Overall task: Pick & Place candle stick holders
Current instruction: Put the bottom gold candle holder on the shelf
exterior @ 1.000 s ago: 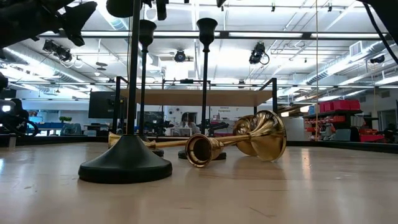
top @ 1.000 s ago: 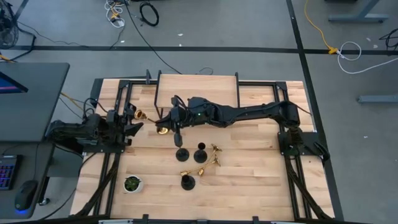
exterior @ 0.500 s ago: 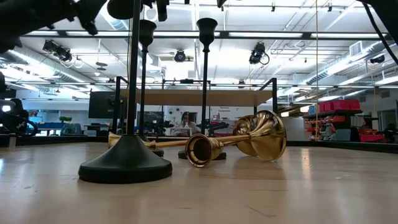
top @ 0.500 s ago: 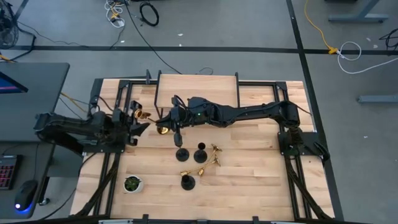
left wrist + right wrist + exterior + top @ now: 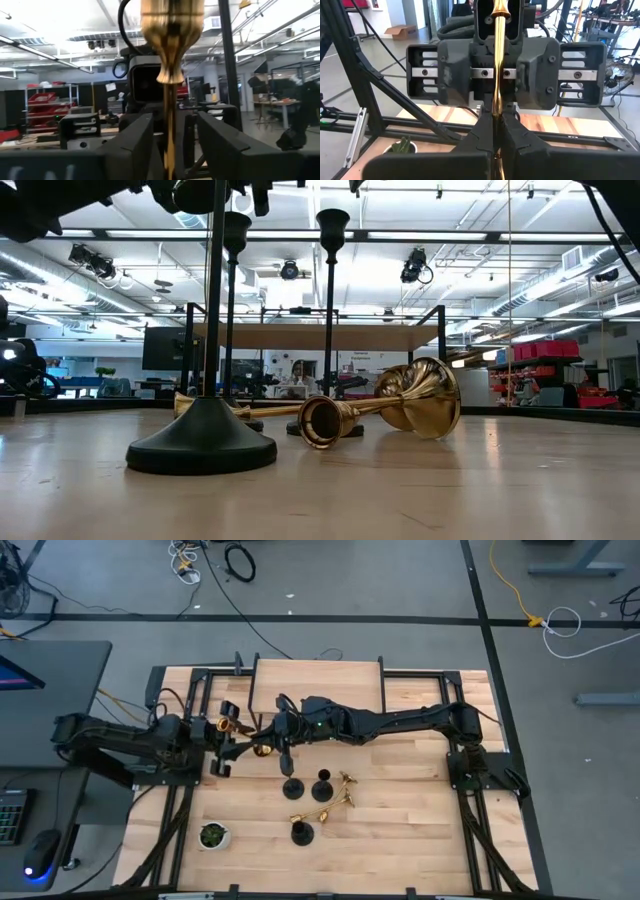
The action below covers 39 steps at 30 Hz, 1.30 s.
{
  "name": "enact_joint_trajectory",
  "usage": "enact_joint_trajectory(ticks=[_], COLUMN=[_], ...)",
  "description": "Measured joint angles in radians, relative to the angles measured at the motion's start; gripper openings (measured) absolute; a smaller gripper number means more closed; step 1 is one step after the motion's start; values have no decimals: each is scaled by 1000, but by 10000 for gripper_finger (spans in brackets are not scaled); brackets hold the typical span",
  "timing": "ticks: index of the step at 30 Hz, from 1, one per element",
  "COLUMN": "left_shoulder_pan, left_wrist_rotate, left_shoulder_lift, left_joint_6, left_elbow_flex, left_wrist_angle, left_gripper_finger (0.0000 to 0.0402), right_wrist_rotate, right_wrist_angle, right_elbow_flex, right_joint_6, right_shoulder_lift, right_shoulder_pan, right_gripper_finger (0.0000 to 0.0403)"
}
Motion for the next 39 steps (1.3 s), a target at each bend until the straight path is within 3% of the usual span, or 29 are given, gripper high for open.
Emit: enact_joint_trajectory(ticks=[7,13,28,39], left_shoulder_pan=[0,0,0,2], left_wrist_rotate=[-7,-32,-90,-161], left_shoulder_lift=[-16,-16,-16,-18], left_joint_6=[25,22,45,77], left_elbow_flex=[1,1,2,2], left_wrist_angle=[3,-2,-22,-54], left_gripper_finger=[17,12,12,12], right_wrist_rotate=[3,1,0,76], right_wrist_angle=[0,-3,-77,-326], right_elbow_flex=[0,0,1,2], right_joint_6=[-4,-11,-37,-108], right_shoulder_lift=[0,0,-18,-135], right_shoulder_pan=[0,0,-4,13], right_gripper_finger=[4,12,94,173])
